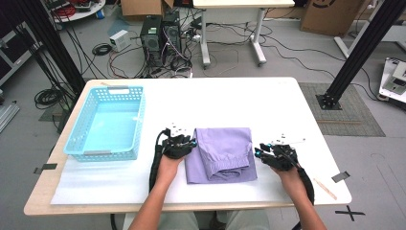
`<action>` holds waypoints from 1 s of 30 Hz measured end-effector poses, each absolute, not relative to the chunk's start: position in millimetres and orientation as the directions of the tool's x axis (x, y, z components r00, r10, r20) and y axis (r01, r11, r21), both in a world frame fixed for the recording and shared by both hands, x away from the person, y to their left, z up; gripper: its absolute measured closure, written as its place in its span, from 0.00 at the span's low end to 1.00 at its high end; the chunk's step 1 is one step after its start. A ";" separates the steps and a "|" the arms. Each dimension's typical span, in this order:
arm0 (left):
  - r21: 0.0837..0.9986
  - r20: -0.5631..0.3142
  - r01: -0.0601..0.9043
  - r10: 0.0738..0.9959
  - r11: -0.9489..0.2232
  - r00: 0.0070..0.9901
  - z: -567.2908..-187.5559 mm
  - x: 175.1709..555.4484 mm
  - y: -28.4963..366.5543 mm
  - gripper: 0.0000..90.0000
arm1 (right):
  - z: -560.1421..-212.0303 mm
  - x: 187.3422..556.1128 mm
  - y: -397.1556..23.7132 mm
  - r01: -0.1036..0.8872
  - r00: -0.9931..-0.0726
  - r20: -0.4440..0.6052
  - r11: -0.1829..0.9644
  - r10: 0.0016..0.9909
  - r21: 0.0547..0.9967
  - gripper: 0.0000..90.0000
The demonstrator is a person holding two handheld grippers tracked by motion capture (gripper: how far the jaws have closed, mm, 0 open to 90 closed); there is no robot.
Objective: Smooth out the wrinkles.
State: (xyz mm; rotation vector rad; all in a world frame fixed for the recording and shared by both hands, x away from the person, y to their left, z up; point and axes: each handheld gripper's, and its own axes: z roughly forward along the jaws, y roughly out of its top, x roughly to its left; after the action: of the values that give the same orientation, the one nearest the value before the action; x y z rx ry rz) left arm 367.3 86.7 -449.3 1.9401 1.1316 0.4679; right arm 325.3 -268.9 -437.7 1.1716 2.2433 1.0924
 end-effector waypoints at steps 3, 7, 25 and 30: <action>0.787 -0.045 0.544 0.852 -0.291 0.521 -447.4 369.5 81.6 0.97 | -438.0 324.3 -268.2 0.520 -0.577 0.015 0.353 0.817 0.778 0.74; 0.779 0.019 0.530 0.857 -0.335 0.514 -447.5 368.1 77.6 0.99 | -439.2 324.6 -269.6 0.521 -0.576 0.015 0.353 0.817 0.777 0.74; 0.846 -0.103 0.499 0.862 -0.186 0.497 -447.0 349.7 94.5 0.66 | -441.1 326.0 -258.6 0.528 -0.610 0.052 0.357 0.791 0.770 0.73; 0.869 -0.115 0.469 0.858 -0.158 0.501 -446.6 345.2 103.0 0.57 | -448.6 329.6 -242.8 0.534 -0.634 -0.010 0.447 0.774 0.718 0.98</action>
State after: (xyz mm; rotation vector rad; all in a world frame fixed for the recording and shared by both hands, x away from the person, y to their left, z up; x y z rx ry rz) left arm 345.2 103.0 -446.6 1.7970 1.1146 0.5141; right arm 329.6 -242.8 -448.6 1.1143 2.3662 0.9948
